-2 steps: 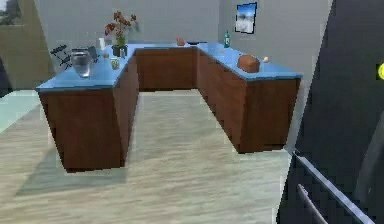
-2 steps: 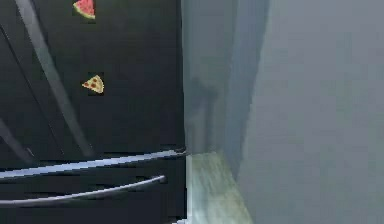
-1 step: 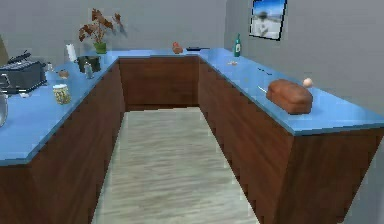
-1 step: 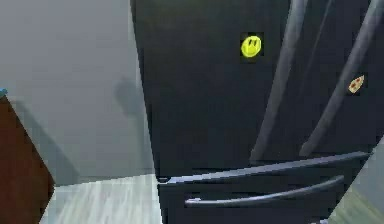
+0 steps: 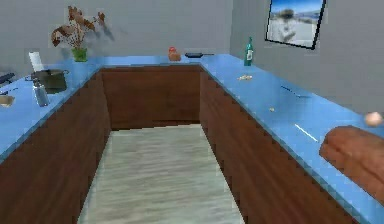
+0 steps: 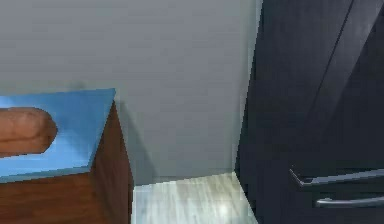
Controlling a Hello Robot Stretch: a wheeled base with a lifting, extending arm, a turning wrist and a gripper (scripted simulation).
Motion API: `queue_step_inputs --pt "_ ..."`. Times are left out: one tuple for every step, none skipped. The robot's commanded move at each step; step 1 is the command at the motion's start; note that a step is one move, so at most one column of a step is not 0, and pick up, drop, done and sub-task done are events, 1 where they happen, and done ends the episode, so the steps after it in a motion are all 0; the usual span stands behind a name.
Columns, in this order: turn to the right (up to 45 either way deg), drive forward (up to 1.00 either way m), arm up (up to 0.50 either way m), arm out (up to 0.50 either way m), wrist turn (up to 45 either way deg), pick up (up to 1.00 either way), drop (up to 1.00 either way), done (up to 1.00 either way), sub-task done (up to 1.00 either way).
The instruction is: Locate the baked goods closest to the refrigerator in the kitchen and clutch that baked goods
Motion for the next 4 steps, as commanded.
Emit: queue_step_inputs --pt "-15.0 0.0 0.0 0.0 0.0 0.0 0.0 0.0 0.0" --pt "0.0 1.0 0.0 0.0 0.0 0.0 0.0 0.0 0.0" --pt "0.0 0.95 0.0 0.0 0.0 0.0 0.0 0.0 0.0" --pt "45.0 0.0 0.0 0.0 0.0 0.0 0.0 0.0 0.0"
